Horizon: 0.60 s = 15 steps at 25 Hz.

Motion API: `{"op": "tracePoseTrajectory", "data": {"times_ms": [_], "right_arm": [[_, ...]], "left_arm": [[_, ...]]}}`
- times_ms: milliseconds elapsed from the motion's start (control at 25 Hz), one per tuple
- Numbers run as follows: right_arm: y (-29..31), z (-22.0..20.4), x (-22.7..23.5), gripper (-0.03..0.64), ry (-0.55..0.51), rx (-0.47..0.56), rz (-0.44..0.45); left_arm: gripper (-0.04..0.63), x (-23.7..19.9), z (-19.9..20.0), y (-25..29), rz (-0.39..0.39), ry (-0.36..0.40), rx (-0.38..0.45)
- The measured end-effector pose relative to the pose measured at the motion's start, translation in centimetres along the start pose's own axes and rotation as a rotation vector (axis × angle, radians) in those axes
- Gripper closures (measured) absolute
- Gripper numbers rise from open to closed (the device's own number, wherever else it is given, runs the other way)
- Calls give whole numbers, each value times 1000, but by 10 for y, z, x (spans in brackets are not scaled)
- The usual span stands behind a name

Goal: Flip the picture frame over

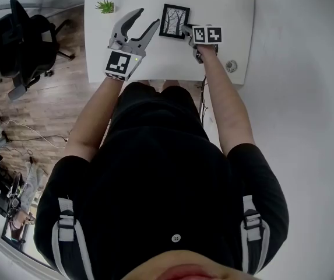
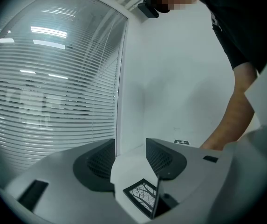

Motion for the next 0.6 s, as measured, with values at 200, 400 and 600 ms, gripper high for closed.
{"op": "tracePoseTrajectory", "data": {"times_ms": [200,400,600], "right_arm": [[-10,15,-12,494,-71,71,-18],[-34,29,-37,494,-175,204,37],[-88,39,-78,496,-312,377,72]], "left_arm": [[382,-3,0,-1,4,-5,-6],[382,-2,2,-2,3,-1,-26],[383,1,7,-6,-42,0,-52]]}}
Point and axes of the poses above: the fingertips, and each gripper's own axes: y forward along the fingers, x to its right, z out of its top, the point moved 8 cm from there along -y, backward along the fingers, and after that the axes turned 10 degrees about -x, right-handed, at the moved point
